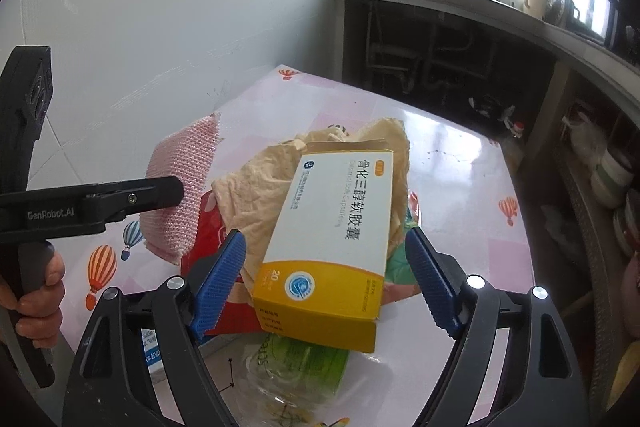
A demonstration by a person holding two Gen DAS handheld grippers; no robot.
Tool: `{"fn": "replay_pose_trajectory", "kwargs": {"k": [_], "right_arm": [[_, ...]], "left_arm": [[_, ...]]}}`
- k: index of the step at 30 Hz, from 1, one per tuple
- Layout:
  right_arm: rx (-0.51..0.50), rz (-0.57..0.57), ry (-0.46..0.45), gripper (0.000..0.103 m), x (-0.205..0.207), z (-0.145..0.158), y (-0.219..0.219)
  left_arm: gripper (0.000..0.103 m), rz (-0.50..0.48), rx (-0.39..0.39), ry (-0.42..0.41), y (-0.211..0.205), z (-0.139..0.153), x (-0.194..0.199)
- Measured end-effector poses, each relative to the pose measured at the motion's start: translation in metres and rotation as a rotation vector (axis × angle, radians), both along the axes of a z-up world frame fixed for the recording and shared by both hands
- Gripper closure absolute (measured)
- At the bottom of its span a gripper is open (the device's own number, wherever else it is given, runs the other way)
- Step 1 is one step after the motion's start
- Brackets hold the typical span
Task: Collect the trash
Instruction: 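Grasp the yellow-and-white medicine box with the right tool while the left tool holds the sponge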
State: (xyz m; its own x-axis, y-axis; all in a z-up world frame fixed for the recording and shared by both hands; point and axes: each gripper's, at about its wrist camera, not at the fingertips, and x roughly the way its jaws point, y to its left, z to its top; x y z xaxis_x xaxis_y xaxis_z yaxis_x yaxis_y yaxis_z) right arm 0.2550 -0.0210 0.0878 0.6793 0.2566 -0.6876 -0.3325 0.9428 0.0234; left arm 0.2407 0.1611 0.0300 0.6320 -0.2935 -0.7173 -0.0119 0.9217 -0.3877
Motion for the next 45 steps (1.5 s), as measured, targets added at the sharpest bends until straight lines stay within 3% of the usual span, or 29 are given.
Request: {"fn": "replay_pose_trajectory", "kwargs": {"k": [7, 10, 19, 25, 26, 27, 28, 32, 34, 36, 39, 45], "right_arm": [[-0.071, -0.038, 0.018, 0.024, 0.007, -0.012, 0.015], [-0.074, -0.043, 0.022, 0.033, 0.004, -0.014, 0.012], [-0.006, -0.057, 0.012, 0.034, -0.004, -0.007, -0.005], [0.127, -0.039, 0.017, 0.034, -0.012, 0.005, -0.028], [0.149, -0.042, 0.024, 0.041, -0.012, 0.006, -0.033], [0.169, -0.040, 0.045, 0.064, -0.010, 0.007, -0.036], [0.200, -0.037, 0.073, 0.068, -0.005, 0.007, -0.039], [0.225, -0.052, 0.131, 0.068, -0.001, 0.001, -0.048], [0.226, -0.045, 0.132, 0.062, -0.005, 0.001, -0.048], [0.224, -0.045, 0.109, 0.047, -0.011, 0.006, -0.047], [0.203, -0.035, 0.058, 0.032, -0.021, 0.015, -0.039], [0.136, 0.016, 0.009, 0.023, -0.025, 0.016, -0.006]], "left_arm": [[0.028, -0.011, -0.015, -0.006, -0.008, 0.000, 0.000], [0.028, -0.014, -0.011, -0.013, -0.008, 0.001, 0.000], [0.028, 0.005, -0.008, -0.025, -0.002, 0.005, -0.005], [0.028, 0.009, -0.005, -0.038, 0.000, 0.010, -0.011], [0.028, 0.009, -0.004, -0.040, 0.000, 0.012, -0.012], [0.028, 0.009, -0.003, -0.042, -0.001, 0.013, -0.012], [0.028, 0.009, -0.004, -0.043, -0.001, 0.014, -0.013], [0.028, 0.004, -0.004, -0.045, -0.006, 0.016, -0.017], [0.028, 0.002, 0.000, -0.047, -0.006, 0.017, -0.018], [0.028, 0.001, 0.004, -0.049, -0.007, 0.018, -0.018], [0.028, 0.007, 0.001, -0.049, -0.004, 0.017, -0.017], [0.028, 0.041, -0.003, -0.053, 0.007, 0.016, -0.018]]}}
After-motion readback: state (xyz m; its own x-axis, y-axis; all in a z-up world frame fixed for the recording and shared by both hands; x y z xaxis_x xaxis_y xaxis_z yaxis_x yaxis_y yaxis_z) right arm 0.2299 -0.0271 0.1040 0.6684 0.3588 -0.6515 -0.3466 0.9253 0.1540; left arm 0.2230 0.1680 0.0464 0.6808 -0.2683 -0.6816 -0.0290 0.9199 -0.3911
